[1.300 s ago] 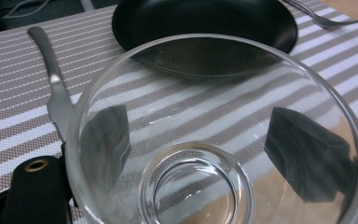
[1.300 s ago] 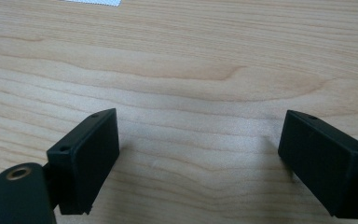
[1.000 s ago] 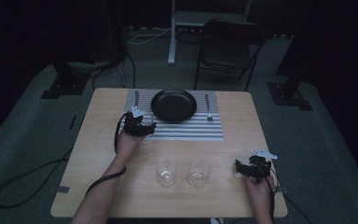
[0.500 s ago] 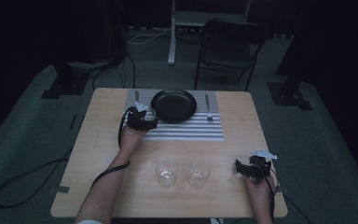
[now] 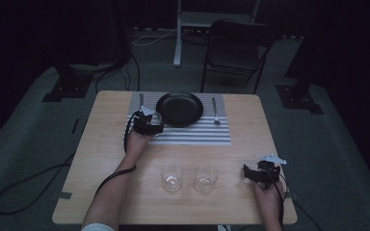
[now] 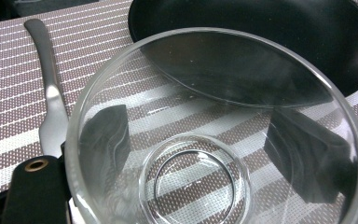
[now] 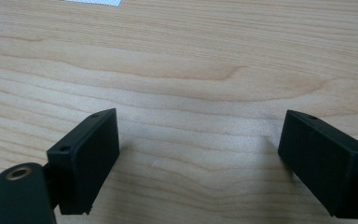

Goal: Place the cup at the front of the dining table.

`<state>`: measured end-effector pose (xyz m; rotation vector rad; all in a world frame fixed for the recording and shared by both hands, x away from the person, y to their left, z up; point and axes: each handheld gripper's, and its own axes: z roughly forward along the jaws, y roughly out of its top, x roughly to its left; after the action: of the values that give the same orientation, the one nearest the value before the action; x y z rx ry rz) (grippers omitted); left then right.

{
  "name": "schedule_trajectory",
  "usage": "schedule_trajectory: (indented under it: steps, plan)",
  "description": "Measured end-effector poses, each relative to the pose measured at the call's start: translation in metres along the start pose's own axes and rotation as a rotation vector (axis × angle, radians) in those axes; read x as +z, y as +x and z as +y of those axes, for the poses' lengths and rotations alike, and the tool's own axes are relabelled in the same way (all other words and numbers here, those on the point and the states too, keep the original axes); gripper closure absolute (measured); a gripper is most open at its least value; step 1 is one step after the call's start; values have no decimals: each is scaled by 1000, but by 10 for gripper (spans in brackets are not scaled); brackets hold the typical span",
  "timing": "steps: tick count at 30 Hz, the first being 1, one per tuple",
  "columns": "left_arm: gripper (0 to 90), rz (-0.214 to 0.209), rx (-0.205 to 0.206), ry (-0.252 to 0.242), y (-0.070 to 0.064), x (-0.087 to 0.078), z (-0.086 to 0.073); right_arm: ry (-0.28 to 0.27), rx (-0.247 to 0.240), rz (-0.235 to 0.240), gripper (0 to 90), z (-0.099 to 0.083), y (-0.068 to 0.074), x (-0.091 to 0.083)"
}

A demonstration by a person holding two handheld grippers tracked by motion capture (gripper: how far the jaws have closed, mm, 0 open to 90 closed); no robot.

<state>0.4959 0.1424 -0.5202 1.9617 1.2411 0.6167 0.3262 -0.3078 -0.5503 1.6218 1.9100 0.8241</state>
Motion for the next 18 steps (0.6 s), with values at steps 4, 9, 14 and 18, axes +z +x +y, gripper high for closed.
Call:
schedule_trajectory:
  steps: [4,9,14,18]
  plan:
    - [195,17,37,-16,-2,-1,-3,0,0,0,119,0,0,0]
    - [184,-4,33,-5,1,-3,-5,0,0,0,119,0,0,0]
    - [184,-9,48,13,0,-5,-9,0,0,0,119,0,0,0]
    - [184,-16,38,16,1,-9,-11,0,0,0,119,0,0,0]
